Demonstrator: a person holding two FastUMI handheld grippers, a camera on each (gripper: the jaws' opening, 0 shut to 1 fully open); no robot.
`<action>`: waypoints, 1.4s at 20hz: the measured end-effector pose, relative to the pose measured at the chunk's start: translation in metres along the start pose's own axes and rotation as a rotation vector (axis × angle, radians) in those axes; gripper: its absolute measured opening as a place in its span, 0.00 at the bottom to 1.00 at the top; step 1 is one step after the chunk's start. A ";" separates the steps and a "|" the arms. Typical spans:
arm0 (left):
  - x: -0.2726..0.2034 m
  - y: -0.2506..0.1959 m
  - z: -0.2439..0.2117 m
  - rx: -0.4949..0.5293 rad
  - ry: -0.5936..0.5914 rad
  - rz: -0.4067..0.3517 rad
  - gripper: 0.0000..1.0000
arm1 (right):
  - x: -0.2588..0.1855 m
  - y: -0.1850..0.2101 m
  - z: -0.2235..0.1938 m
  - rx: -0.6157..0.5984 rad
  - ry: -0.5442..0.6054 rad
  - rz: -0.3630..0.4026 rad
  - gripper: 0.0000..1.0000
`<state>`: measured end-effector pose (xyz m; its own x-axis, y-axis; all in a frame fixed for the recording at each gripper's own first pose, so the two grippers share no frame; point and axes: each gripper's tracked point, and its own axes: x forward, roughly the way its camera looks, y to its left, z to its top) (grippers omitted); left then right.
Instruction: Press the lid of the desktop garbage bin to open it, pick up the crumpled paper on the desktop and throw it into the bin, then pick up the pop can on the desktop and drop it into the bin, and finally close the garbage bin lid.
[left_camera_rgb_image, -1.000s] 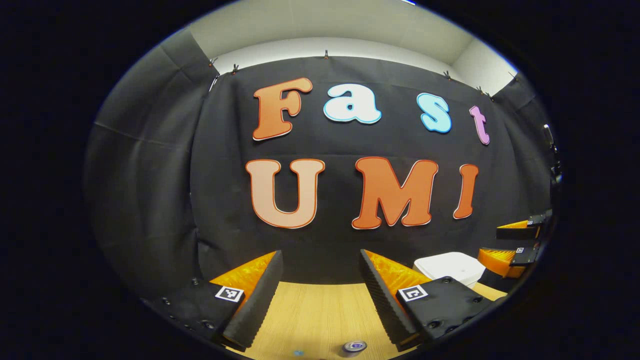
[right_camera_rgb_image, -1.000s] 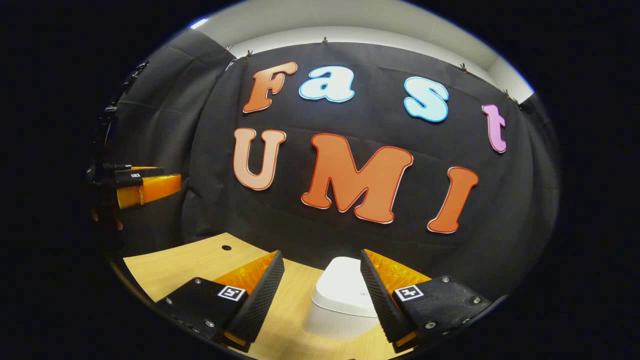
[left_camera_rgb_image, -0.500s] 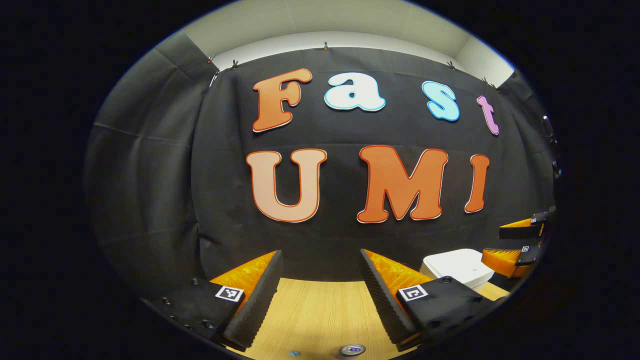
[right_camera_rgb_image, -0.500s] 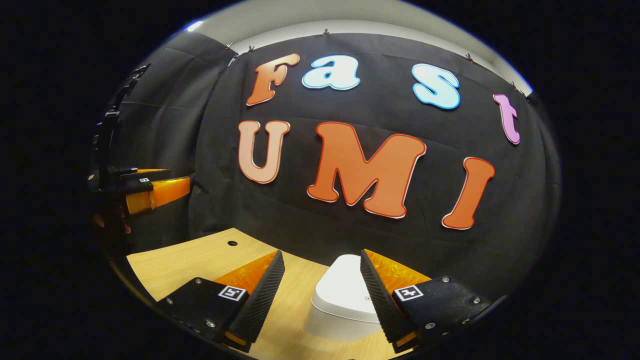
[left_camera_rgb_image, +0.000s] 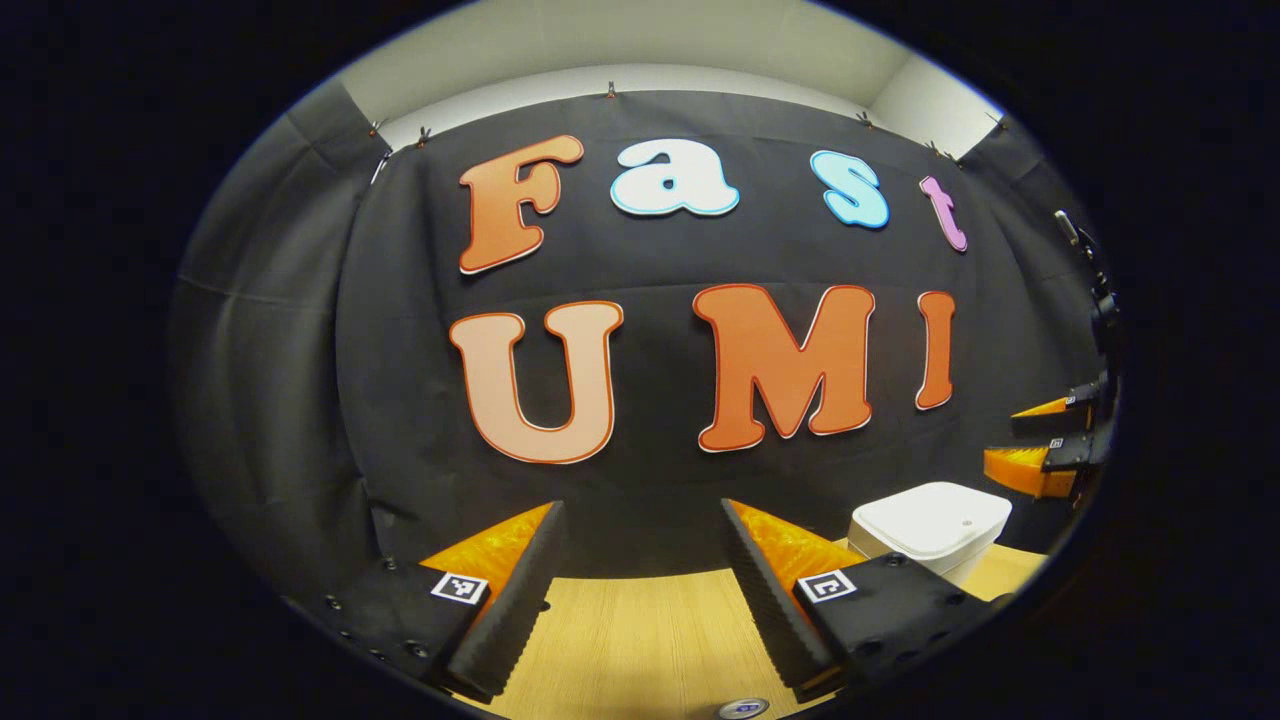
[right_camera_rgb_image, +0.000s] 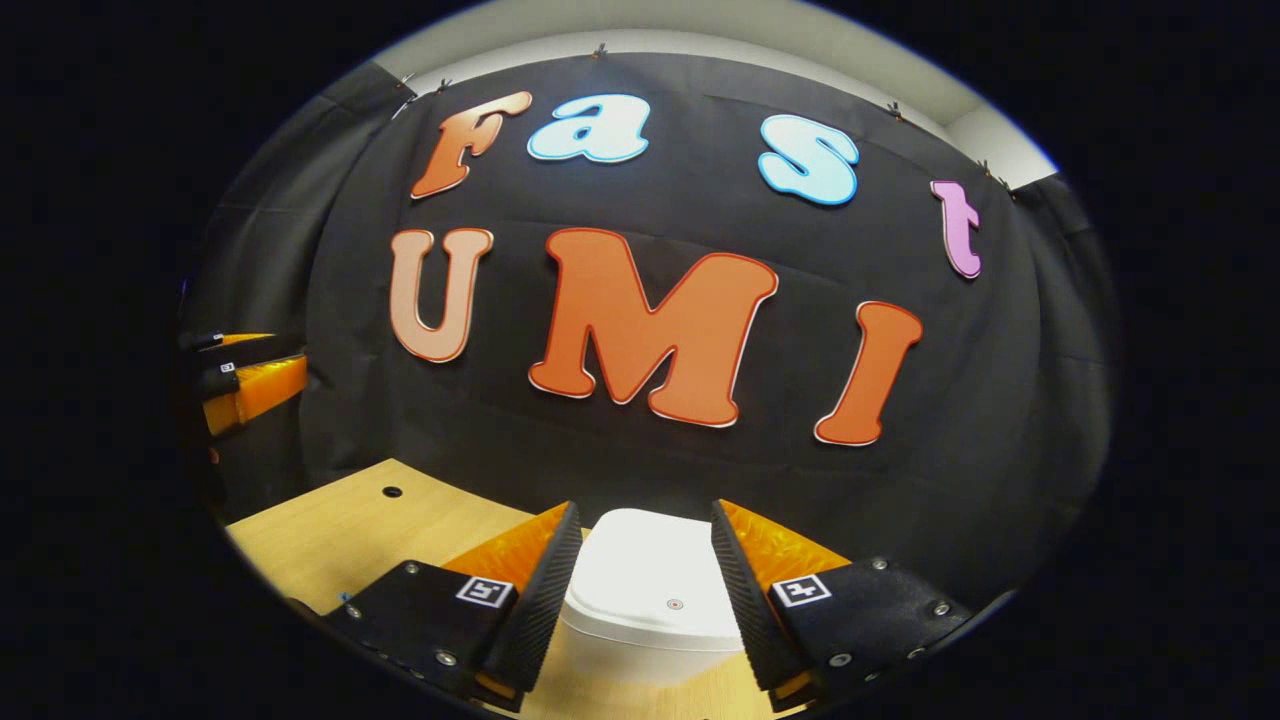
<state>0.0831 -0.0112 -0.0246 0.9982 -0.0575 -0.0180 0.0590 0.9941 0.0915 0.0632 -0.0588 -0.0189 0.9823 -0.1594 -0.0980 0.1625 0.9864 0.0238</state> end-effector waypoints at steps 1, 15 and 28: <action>0.002 0.001 -0.002 -0.002 0.003 -0.006 0.99 | 0.002 -0.001 -0.001 0.005 0.015 -0.002 0.77; -0.003 0.044 -0.027 -0.053 0.057 0.061 0.97 | 0.026 -0.018 -0.047 0.061 0.234 0.010 0.01; -0.011 0.065 -0.038 -0.066 0.089 0.134 0.98 | 0.041 -0.016 -0.109 0.103 0.492 0.049 0.01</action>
<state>0.0757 0.0572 -0.0568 0.9918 0.0815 -0.0982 -0.0786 0.9964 0.0330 0.0906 -0.0770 -0.1317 0.8330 -0.0510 -0.5510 0.1499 0.9793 0.1359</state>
